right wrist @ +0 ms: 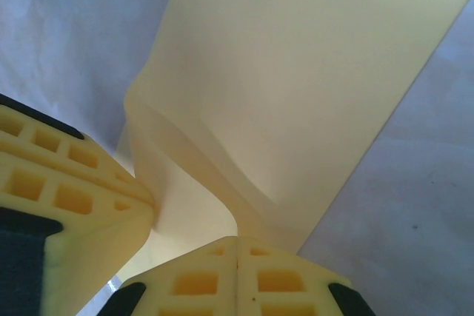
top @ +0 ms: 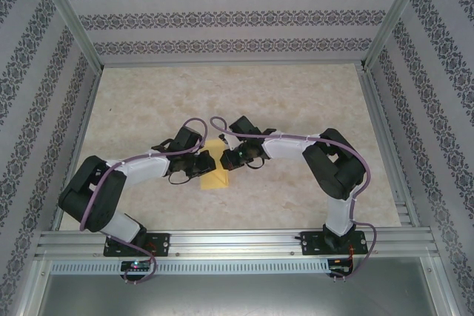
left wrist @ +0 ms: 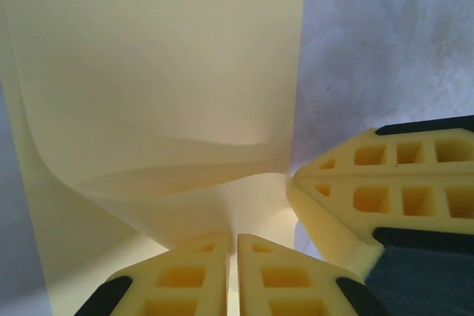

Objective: Fold a paper plane with a square sheet of paper (pick it up from the middle)
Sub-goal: Fold the triangle a second time at the center of the table.

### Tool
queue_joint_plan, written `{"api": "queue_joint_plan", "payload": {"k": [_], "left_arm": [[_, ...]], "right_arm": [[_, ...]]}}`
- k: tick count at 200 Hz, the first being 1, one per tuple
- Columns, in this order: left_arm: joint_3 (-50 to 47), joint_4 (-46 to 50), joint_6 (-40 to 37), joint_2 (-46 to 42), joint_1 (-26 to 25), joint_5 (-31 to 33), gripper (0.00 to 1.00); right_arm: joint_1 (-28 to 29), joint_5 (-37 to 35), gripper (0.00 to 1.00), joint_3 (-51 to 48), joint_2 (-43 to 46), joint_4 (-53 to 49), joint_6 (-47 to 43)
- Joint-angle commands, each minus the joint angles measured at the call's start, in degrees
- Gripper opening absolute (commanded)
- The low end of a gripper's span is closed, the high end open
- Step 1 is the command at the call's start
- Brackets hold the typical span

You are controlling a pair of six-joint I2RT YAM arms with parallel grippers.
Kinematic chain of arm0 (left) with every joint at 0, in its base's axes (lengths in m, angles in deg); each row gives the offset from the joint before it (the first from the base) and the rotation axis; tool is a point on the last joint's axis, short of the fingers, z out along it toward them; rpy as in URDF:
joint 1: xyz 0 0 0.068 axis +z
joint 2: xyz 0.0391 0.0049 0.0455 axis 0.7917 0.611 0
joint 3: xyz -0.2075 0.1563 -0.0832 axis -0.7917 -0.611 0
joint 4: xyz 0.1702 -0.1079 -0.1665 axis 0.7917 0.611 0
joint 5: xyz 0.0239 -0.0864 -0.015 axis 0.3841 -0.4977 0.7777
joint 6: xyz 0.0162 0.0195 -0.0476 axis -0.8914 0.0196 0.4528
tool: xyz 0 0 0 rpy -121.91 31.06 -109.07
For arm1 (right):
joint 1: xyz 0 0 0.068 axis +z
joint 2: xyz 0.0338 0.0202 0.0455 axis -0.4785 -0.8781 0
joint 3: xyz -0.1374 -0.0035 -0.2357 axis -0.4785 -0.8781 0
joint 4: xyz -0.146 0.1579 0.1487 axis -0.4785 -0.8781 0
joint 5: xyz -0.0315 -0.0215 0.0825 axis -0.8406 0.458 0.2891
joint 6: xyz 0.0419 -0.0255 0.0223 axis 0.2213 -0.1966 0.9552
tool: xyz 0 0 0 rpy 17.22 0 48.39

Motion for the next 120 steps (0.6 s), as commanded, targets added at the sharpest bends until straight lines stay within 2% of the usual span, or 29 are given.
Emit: {"api": "queue_joint_plan", "payload": {"k": [1,120], "left_arm": [[1.6,-2.8,0.9,0.7,-1.0,0.2,0.12],[2.6,-2.5,0.3,2.7,-1.0,0.5,0.12]], "right_arm": [[-0.7,-1.1,0.05,1.8,-0.9,-0.6,-1.6],[-1.2,-0.3,0.07,3.7,-2.7,-2.3,-2.7]]}}
